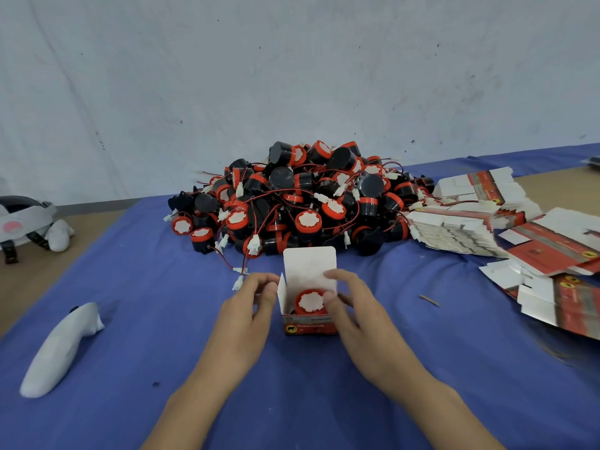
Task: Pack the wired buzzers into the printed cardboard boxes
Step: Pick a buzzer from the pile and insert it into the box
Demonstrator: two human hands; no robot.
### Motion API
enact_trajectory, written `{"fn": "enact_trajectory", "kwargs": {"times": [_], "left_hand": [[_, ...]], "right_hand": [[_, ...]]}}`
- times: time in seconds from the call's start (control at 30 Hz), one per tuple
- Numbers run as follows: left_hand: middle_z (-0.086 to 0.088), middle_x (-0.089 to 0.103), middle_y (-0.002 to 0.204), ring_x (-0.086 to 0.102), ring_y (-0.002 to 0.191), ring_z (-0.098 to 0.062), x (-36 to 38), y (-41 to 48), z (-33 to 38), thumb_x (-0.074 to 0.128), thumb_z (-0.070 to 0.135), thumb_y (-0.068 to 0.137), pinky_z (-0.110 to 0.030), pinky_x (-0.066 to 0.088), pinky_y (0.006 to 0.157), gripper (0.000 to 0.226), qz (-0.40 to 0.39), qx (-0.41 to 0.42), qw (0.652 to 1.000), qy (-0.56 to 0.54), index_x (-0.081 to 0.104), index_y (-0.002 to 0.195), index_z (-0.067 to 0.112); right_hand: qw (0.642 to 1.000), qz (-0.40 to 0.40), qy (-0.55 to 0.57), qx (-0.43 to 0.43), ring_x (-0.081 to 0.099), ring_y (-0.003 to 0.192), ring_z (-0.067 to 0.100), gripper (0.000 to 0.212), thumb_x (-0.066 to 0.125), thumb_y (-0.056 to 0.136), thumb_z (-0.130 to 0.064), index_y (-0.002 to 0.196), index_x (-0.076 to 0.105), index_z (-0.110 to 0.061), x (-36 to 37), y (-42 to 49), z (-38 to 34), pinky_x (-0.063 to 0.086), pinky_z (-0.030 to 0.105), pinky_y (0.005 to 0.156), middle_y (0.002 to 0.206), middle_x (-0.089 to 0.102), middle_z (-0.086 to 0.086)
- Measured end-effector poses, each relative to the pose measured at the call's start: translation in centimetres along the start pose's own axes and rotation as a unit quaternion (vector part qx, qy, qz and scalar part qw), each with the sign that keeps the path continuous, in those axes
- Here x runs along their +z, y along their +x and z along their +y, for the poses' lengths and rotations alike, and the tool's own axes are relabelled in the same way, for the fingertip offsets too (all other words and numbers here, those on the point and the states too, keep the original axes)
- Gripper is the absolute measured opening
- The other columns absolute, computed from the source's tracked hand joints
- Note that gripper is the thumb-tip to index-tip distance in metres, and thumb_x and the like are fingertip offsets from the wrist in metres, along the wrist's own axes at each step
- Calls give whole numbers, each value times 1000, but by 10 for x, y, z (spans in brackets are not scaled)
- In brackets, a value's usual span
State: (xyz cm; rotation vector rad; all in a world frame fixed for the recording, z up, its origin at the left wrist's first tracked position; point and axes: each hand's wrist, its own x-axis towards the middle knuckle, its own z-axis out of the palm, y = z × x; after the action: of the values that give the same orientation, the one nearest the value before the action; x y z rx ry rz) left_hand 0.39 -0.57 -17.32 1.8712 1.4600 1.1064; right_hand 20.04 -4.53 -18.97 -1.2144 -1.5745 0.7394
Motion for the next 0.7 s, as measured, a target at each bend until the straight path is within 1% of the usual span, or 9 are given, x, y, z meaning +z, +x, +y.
{"fn": "enact_trajectory", "kwargs": {"times": [0.07, 0.13, 0.2, 0.27, 0.37, 0.43, 0.53, 0.63, 0.7], "left_hand": [[21, 69, 97, 64, 96, -2, 2, 1, 3, 45, 36, 104, -36, 56, 84, 18, 0, -17, 999, -52, 62, 105, 38], [21, 70, 98, 65, 94, -1, 5, 2, 6, 46, 31, 104, -35, 57, 82, 19, -3, -29, 995, -91, 65, 104, 35], [15, 71, 99, 65, 94, -4, 8, 3, 7, 48, 28, 104, -30, 59, 76, 19, -5, -38, 992, -117, 67, 103, 33], [14, 71, 97, 66, 91, -5, 10, 6, 8, 52, 26, 103, -29, 61, 73, 17, -6, -47, 989, -140, 68, 101, 31], [20, 71, 91, 66, 86, 2, 12, 9, 7, 59, 24, 100, -30, 62, 75, 13, -22, -60, 985, -159, 71, 99, 29], [18, 73, 90, 67, 84, 3, 13, 10, 7, 62, 24, 98, -24, 59, 72, 11, -35, -64, 984, -160, 72, 96, 29], [11, 71, 99, 67, 83, 1, 18, 10, 6, 64, 25, 97, -13, 51, 66, 7, -46, -70, 985, -150, 70, 98, 28], [7, 66, 110, 66, 85, -2, 20, 11, 6, 62, 24, 99, -13, 50, 65, 9, -53, -94, 982, -157, 63, 107, 28], [9, 62, 115, 65, 94, -7, 21, 11, 5, 61, 22, 100, -14, 50, 66, 14, -57, -112, 978, -166, 57, 111, 30]], "right_hand": [[998, 37, 38, 30, 64, 84, -5, 17, 37, 105, -46, 119, 45, -51, -1, 3, 0, 49, 15, 68, 104, 68, -23], [997, 50, 50, 45, 61, 75, -9, 14, 36, 107, -39, 111, 49, -43, 0, 6, 4, 45, 10, 59, 95, 67, -28], [995, 43, 68, 65, 62, 82, -10, 14, 42, 107, -32, 107, 53, -40, 0, 9, 9, 45, 8, 64, 95, 66, -31], [992, 46, 83, 79, 64, 89, -8, 14, 46, 106, -29, 104, 56, -39, 0, 12, 14, 48, 9, 68, 97, 68, -29], [990, 47, 97, 86, 67, 89, -4, 19, 50, 105, -29, 98, 59, -44, -1, 15, 17, 50, 12, 69, 98, 70, -24], [990, 47, 100, 88, 68, 91, -3, 17, 52, 104, -29, 97, 60, -43, -1, 16, 18, 50, 12, 70, 99, 71, -22], [990, 42, 108, 85, 68, 90, -2, 12, 53, 104, -28, 101, 60, -37, -2, 17, 21, 50, 11, 70, 98, 71, -20], [990, 39, 110, 82, 69, 88, -2, 10, 52, 105, -27, 104, 60, -33, -1, 17, 21, 50, 11, 69, 98, 71, -21], [990, 41, 109, 82, 68, 87, -3, 10, 51, 105, -26, 105, 59, -32, -1, 18, 21, 50, 11, 68, 97, 71, -23]]}}
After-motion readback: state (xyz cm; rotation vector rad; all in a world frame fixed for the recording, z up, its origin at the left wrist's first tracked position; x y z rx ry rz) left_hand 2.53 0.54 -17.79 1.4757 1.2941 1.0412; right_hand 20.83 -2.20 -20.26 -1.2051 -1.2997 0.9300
